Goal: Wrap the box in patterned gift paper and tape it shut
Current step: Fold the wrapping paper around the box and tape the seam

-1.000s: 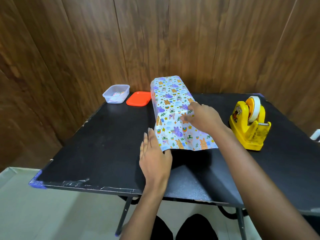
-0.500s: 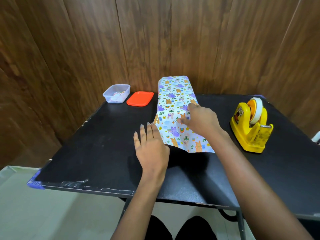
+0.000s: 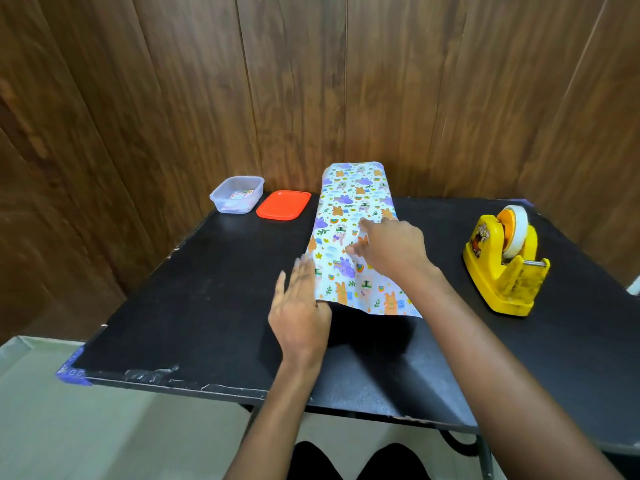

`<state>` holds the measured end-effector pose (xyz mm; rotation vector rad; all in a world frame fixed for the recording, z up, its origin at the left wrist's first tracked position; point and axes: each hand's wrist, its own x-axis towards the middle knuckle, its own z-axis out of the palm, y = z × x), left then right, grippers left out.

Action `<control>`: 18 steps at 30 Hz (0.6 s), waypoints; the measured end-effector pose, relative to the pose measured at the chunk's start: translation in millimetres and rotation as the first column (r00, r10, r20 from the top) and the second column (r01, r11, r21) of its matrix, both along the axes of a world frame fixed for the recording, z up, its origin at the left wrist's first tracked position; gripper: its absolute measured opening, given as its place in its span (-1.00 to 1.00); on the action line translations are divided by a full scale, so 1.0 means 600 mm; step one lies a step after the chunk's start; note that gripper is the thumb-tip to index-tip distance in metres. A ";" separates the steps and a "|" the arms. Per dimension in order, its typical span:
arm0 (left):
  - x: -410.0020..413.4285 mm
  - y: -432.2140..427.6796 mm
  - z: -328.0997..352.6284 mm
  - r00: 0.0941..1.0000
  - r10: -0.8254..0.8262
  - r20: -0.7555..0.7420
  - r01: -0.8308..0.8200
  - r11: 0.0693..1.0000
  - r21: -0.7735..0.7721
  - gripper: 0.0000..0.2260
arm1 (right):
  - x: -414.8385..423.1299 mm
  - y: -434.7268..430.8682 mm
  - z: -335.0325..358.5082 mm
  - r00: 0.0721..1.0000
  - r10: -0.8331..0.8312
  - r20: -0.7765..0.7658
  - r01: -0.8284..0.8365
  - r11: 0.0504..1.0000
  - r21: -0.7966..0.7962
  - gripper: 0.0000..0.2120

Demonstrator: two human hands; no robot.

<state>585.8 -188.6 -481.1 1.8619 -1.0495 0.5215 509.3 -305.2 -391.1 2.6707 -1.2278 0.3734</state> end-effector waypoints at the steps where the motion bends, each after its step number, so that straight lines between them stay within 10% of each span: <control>1: -0.001 0.005 -0.002 0.998 0.019 -0.060 -0.018 1.000 0.005 -0.53 | -0.001 0.000 -0.003 1.000 0.002 0.001 -0.002 1.000 -0.005 -0.54; 5: -0.001 0.023 -0.002 0.941 0.105 -0.323 -0.089 0.994 0.064 -0.40 | 0.000 -0.002 -0.007 1.000 0.001 -0.008 -0.001 1.000 -0.025 -0.53; 12: 0.021 0.009 -0.018 0.965 -0.101 0.243 0.028 0.958 0.285 -0.47 | 0.002 0.001 -0.010 1.000 -0.018 -0.007 0.018 1.000 -0.012 -0.52; 18: 0.025 0.043 -0.004 0.973 -0.221 0.071 0.167 0.880 0.444 -0.38 | 0.002 -0.007 -0.013 1.000 -0.008 -0.027 0.008 1.000 0.015 -0.54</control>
